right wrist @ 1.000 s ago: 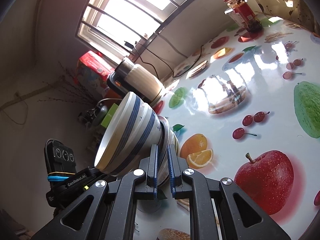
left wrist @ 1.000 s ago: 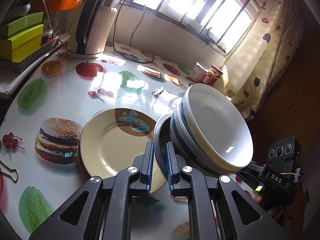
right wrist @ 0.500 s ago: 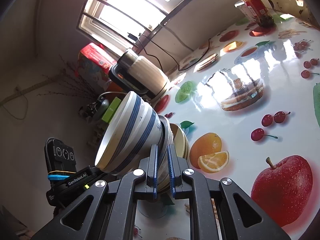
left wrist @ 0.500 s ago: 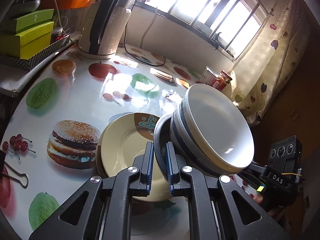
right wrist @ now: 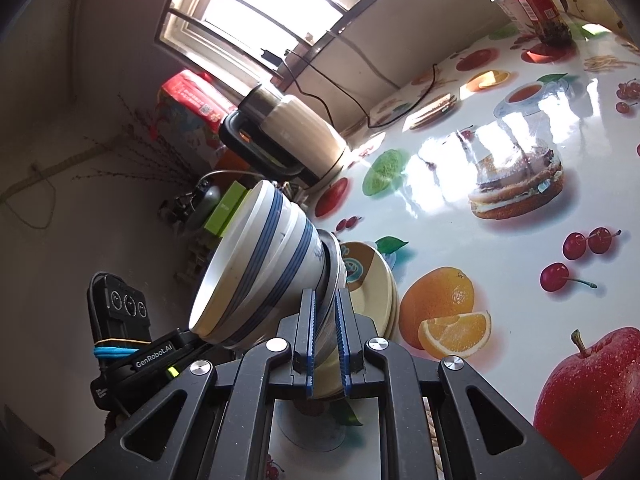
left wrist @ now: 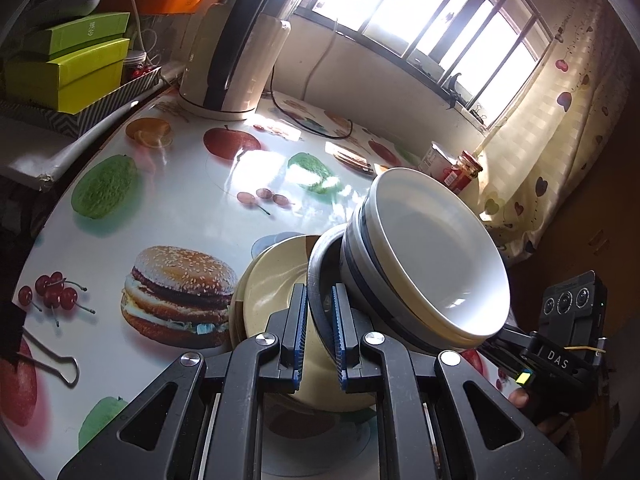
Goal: Organize plates and bowls
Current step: 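Carry the bowl stack with both grippers over the cream plate stack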
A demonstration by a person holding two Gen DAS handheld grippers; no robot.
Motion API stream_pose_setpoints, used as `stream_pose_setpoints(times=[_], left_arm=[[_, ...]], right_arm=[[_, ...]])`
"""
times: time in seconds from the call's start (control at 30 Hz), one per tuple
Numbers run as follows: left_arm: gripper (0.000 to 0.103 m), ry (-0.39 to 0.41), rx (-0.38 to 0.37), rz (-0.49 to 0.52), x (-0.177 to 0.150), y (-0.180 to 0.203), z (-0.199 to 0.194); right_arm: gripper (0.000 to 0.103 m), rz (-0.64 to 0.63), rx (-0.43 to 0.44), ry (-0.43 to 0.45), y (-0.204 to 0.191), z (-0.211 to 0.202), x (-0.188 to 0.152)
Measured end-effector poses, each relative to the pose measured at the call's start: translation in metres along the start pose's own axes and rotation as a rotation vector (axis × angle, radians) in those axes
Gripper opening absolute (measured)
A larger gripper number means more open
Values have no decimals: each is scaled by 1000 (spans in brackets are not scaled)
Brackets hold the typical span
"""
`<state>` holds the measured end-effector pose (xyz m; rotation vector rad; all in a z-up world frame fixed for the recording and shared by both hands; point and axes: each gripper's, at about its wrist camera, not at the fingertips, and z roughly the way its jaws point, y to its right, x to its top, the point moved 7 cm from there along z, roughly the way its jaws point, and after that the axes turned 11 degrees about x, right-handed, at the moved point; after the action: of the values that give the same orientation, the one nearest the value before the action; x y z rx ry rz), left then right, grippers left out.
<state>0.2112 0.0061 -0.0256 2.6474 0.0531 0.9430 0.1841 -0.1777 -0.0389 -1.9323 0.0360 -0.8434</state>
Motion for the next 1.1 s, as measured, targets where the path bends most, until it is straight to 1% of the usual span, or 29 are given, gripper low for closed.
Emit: stream_pose_setpoints(times=[0.43, 0.53, 1.1], left_arm=[[11, -14, 25, -24, -1, -15, 7], [11, -5, 40, -17, -1, -16, 6], [11, -24, 45, -30, -4, -19, 12]], right_arm=[[11, 4, 0, -35, 3, 20, -1], [11, 3, -2, -46, 4, 24, -1], [12, 16, -6, -57, 10, 33, -1]])
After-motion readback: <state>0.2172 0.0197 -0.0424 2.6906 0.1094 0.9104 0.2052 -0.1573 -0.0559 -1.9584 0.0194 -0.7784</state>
